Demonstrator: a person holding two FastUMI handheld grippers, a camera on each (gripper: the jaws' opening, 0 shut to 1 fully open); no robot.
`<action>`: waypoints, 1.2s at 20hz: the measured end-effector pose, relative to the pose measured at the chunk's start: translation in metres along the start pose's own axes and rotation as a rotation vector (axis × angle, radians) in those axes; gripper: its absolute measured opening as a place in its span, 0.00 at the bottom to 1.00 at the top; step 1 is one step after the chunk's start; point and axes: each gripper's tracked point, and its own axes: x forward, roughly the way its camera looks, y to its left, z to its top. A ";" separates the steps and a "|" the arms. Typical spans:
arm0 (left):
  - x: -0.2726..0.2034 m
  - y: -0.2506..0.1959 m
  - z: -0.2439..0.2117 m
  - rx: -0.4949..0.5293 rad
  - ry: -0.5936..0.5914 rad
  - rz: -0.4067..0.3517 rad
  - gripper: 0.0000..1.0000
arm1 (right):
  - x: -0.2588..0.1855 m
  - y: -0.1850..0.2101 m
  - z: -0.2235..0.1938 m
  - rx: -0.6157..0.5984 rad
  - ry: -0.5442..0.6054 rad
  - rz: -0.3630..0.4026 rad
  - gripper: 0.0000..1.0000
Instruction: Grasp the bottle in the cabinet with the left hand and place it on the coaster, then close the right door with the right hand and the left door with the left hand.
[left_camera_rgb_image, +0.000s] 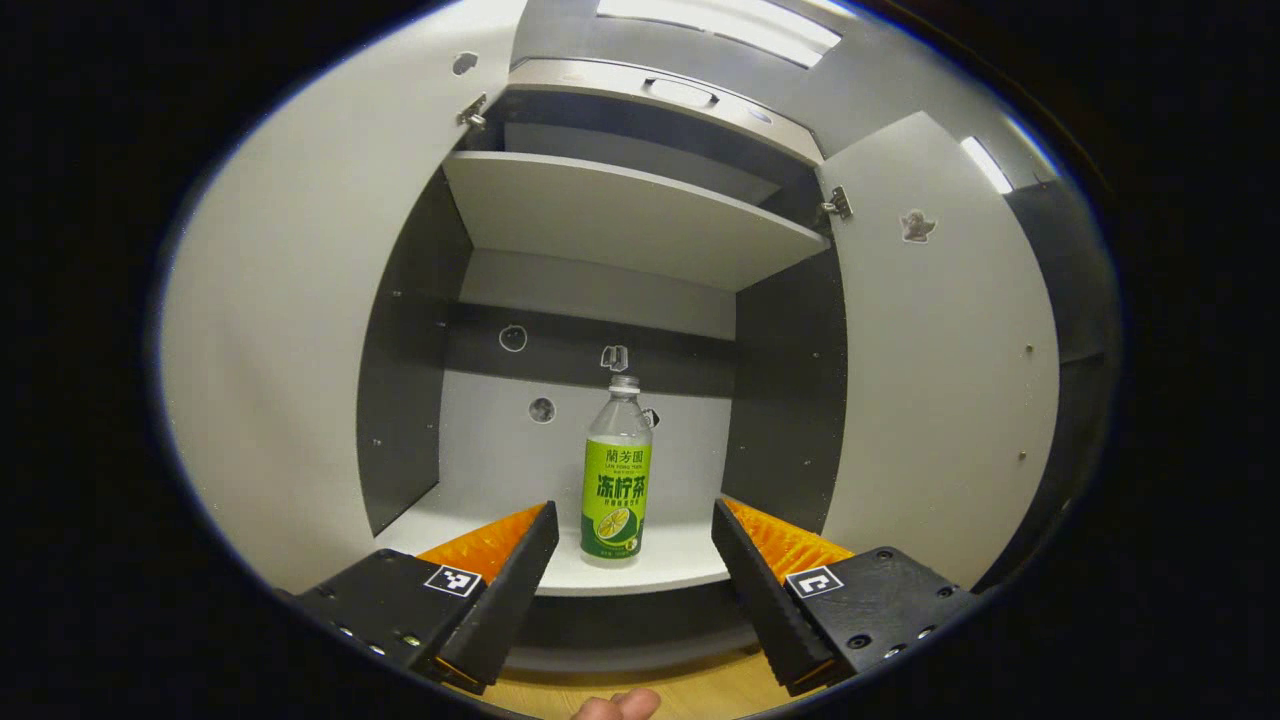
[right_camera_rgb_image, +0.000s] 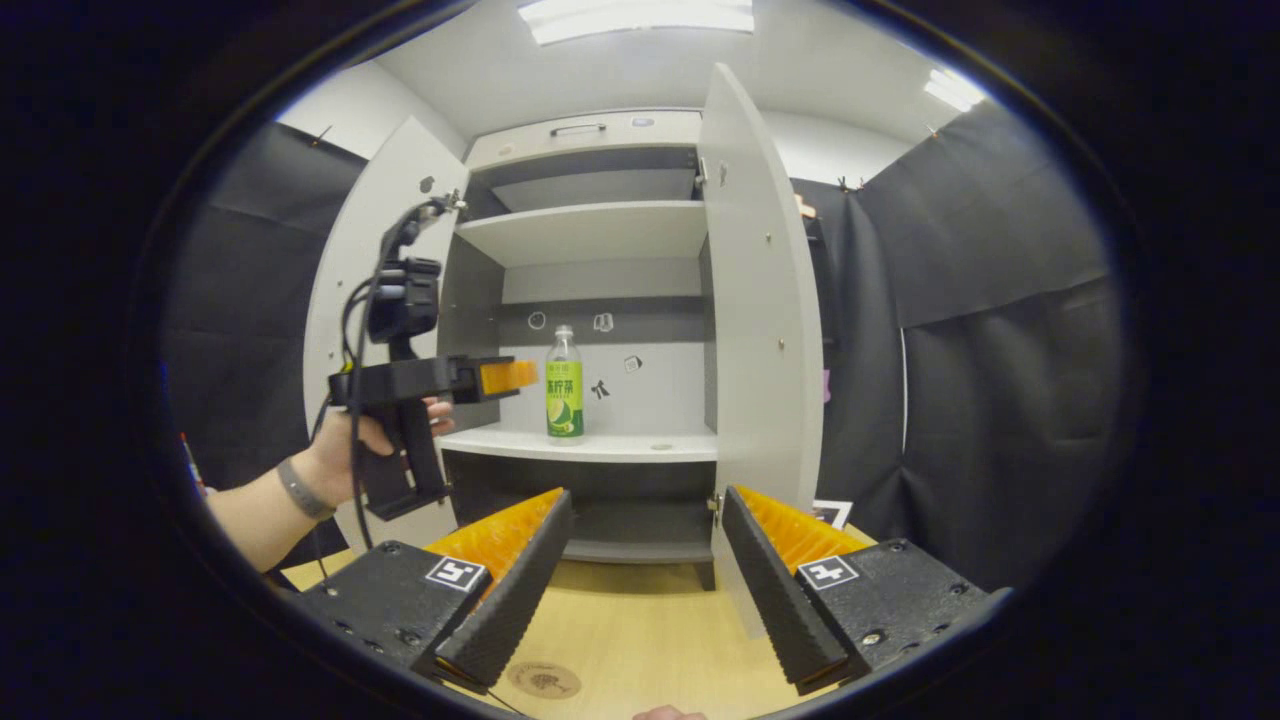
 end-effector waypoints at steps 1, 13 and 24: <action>0.015 0.001 0.001 0.008 0.001 0.004 0.94 | 0.001 0.000 0.000 0.001 0.004 -0.001 0.98; 0.120 0.014 -0.023 0.002 0.054 0.074 0.94 | 0.005 -0.018 -0.004 0.001 0.018 -0.057 0.98; 0.144 0.014 -0.019 -0.008 0.049 0.069 0.77 | 0.003 -0.029 -0.004 0.023 0.009 -0.099 0.98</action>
